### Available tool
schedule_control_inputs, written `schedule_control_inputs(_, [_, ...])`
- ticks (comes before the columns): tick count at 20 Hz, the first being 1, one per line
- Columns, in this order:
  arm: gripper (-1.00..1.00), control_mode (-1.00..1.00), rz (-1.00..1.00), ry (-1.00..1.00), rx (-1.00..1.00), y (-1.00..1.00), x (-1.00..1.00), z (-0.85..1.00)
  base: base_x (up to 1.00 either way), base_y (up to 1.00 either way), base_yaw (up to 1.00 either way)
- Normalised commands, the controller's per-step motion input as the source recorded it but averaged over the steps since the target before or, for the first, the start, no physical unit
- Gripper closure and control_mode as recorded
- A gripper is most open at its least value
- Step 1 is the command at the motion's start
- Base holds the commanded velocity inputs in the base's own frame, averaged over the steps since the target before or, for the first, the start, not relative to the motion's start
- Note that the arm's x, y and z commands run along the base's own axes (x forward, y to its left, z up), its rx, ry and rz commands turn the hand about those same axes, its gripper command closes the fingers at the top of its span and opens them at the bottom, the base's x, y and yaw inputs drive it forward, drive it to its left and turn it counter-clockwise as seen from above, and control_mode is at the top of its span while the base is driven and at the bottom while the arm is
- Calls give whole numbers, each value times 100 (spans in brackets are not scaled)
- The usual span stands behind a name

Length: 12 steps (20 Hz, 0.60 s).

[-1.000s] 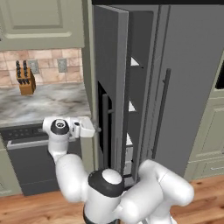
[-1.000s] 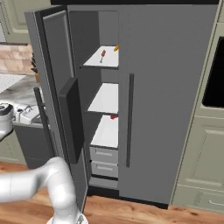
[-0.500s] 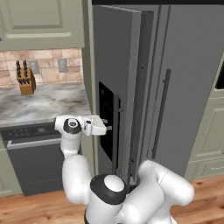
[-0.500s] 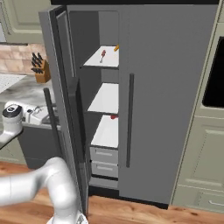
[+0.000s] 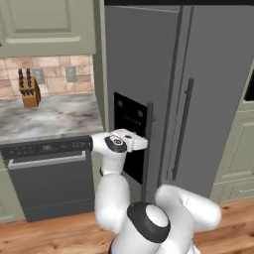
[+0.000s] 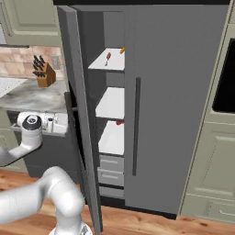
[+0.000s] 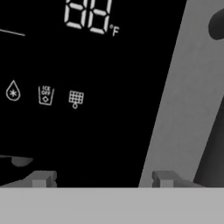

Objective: Store the kebab skewer in the freezer for long-term storage. Close the freezer door after placing the cooked food.

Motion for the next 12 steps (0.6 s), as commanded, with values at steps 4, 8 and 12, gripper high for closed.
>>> schedule_control_inputs(4, [-100, -100, 35, 0, 15, -94, 0, 0, 0, 0, 0])
schedule_control_inputs(8, [-100, -100, 31, 8, 18, -78, 4, 7, 0, 0, 0])
schedule_control_inputs(12, [-100, -100, 25, 13, 18, -71, 12, 16, 0, 0, 0])
